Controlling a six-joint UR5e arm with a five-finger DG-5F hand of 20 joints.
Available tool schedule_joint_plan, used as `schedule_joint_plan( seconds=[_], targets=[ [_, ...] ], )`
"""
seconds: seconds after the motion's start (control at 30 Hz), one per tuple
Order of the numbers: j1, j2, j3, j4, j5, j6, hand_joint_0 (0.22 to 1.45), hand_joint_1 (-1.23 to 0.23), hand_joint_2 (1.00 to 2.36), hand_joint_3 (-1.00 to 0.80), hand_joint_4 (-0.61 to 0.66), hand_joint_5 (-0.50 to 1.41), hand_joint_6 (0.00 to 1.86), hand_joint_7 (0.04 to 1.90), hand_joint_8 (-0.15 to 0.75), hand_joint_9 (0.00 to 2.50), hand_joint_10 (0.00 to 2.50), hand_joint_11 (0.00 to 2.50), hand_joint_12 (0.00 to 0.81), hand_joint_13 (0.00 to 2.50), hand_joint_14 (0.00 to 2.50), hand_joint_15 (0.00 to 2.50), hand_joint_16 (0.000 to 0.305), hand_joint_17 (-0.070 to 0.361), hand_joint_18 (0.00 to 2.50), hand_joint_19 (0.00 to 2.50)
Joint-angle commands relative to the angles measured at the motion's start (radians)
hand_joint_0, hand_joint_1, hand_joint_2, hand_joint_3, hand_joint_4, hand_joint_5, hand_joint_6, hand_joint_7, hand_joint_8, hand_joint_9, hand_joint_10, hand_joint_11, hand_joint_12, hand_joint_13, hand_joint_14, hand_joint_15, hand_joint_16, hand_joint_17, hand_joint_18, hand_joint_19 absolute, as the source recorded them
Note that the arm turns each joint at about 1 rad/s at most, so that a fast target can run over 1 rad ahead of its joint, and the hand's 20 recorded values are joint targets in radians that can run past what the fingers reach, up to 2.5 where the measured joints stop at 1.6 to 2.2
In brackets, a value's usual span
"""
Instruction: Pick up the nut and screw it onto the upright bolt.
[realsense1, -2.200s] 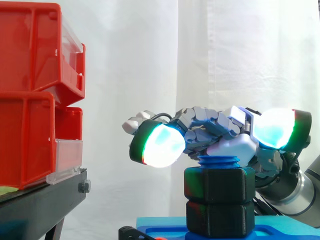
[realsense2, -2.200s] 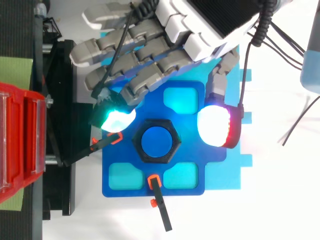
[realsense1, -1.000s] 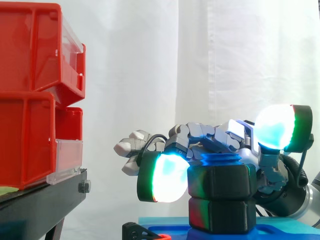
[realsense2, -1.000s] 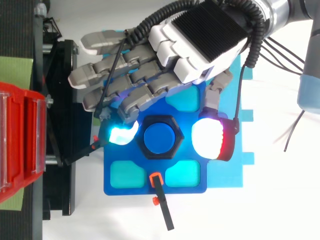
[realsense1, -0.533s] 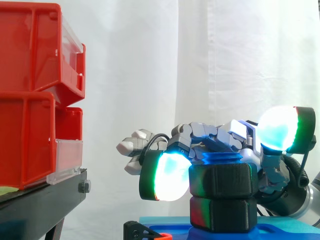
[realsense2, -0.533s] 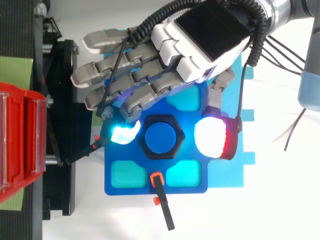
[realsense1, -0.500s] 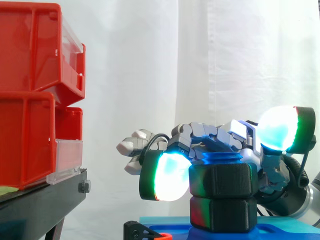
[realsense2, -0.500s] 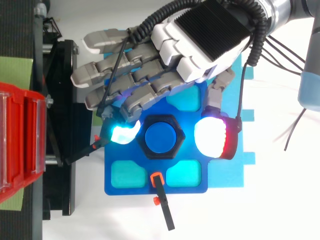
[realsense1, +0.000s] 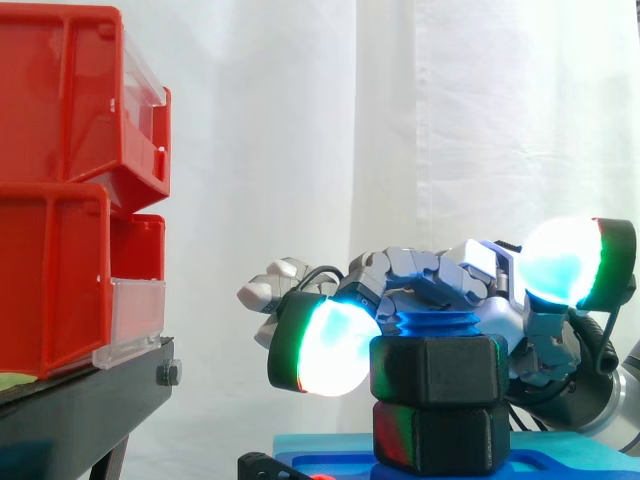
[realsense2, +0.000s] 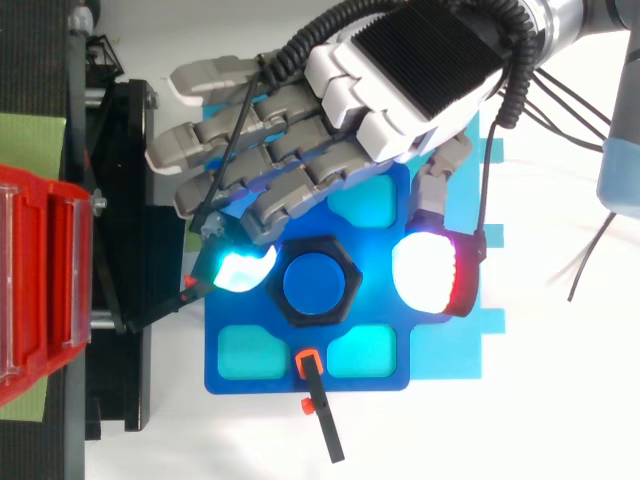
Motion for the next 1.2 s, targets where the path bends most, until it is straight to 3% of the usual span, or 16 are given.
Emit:
schedule_joint_plan(
  seconds=[0.0,0.47,1.17],
  targets=[
    [-0.006,0.0,0.004,-0.001,-0.018,0.004,0.43,0.02,1.0,-0.5,0.22,-0.17,0.5,0.82,0.236,0.35,0.0,0.0,0.332,0.06,0.0,0.0,0.044,0.1,0.0,0.0],
    [-0.021,0.0,0.011,0.002,-0.032,0.004,0.44,-0.01,1.0,-0.5,0.26,-0.14,0.5,1.03,0.257,0.4,0.0,0.0,0.332,0.11,0.0,0.0,0.042,0.095,0.0,0.0],
    [-0.049,0.0,0.02,0.011,-0.065,0.007,0.44,-0.04,1.0,-0.5,0.24,-0.11,0.5,1.17,0.261,0.46,0.0,0.0,0.321,0.16,0.0,0.0,0.04,0.089,0.0,0.0]
  ],
)
